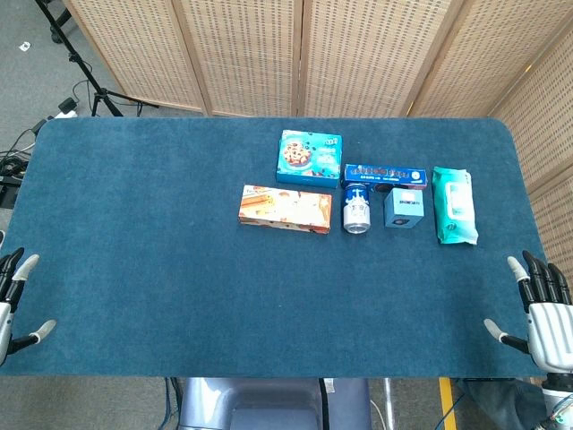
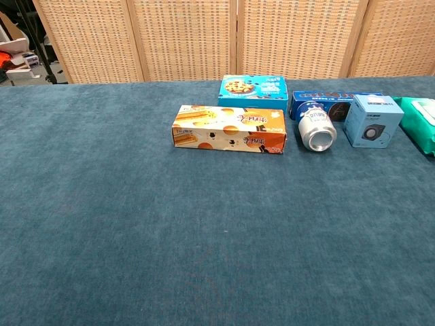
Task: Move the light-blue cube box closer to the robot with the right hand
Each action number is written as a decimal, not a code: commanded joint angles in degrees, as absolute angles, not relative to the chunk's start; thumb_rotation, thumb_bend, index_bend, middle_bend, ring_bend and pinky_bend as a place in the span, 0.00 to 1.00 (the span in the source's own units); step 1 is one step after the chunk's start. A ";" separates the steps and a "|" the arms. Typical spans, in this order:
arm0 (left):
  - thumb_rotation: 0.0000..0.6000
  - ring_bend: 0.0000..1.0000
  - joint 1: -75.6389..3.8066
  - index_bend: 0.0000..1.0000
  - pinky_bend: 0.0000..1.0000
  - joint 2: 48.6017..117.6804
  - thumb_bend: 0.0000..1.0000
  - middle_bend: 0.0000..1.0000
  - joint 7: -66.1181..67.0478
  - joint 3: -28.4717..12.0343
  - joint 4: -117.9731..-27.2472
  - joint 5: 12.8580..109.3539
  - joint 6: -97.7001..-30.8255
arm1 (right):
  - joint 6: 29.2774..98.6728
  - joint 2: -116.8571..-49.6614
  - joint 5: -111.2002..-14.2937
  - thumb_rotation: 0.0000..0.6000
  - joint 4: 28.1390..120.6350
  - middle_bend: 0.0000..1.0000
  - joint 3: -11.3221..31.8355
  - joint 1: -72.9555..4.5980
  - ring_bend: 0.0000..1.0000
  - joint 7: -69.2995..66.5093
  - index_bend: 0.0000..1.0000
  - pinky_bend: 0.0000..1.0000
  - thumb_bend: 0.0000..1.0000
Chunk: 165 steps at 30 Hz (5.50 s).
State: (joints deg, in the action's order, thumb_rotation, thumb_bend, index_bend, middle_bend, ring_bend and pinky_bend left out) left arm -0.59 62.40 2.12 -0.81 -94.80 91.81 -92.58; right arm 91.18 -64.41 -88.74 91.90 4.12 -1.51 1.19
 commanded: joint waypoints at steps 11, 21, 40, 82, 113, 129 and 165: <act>1.00 0.00 -0.62 0.00 0.00 61.99 0.00 0.00 0.99 -1.55 -94.86 90.71 -92.67 | 86.91 -63.01 -90.52 1.00 90.90 0.00 6.62 -6.62 0.00 -1.43 0.00 0.00 0.00; 1.00 0.00 -1.67 0.00 0.00 63.00 0.00 0.00 2.19 -2.98 -94.14 88.65 -91.38 | 60.46 -61.36 -79.60 1.00 87.44 0.00 16.00 -25.85 0.00 -5.87 0.00 0.00 0.00; 1.00 0.00 -3.82 0.00 0.00 64.68 0.00 0.00 5.20 -4.96 -92.85 82.10 -86.12 | 32.64 -73.13 -56.15 1.00 71.54 0.00 13.48 -46.26 0.00 15.29 0.00 0.01 0.00; 1.00 0.00 -4.04 0.00 0.00 64.07 0.00 0.00 3.98 -4.03 -93.53 83.12 -86.48 | 58.77 -61.92 -71.29 1.00 95.09 0.59 9.11 -39.04 0.53 14.07 0.43 0.36 0.69; 1.00 0.00 -3.14 0.00 0.00 61.99 0.00 0.00 -1.80 -2.62 -93.10 86.32 -87.78 | 59.90 -71.62 -47.98 1.00 107.44 0.00 4.51 -40.17 0.00 46.36 0.00 0.17 0.00; 1.00 0.00 -2.63 0.00 0.00 61.65 0.00 0.00 -2.05 -2.37 -93.53 87.11 -88.82 | 55.27 -67.17 -54.51 1.00 111.08 0.00 2.99 -43.75 0.00 44.48 0.00 0.06 0.00; 1.00 0.00 -2.54 0.00 0.00 61.76 0.00 0.00 -1.40 -2.54 -93.86 86.83 -88.80 | 61.09 -72.69 -63.59 1.00 99.64 0.52 -0.44 -42.59 0.35 38.04 0.45 0.25 0.24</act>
State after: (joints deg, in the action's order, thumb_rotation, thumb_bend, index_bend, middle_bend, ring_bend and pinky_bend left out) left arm -2.54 61.76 -1.40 -2.54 -93.86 86.84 -88.79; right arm 60.83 -73.62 -61.13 99.66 -1.44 -43.84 42.93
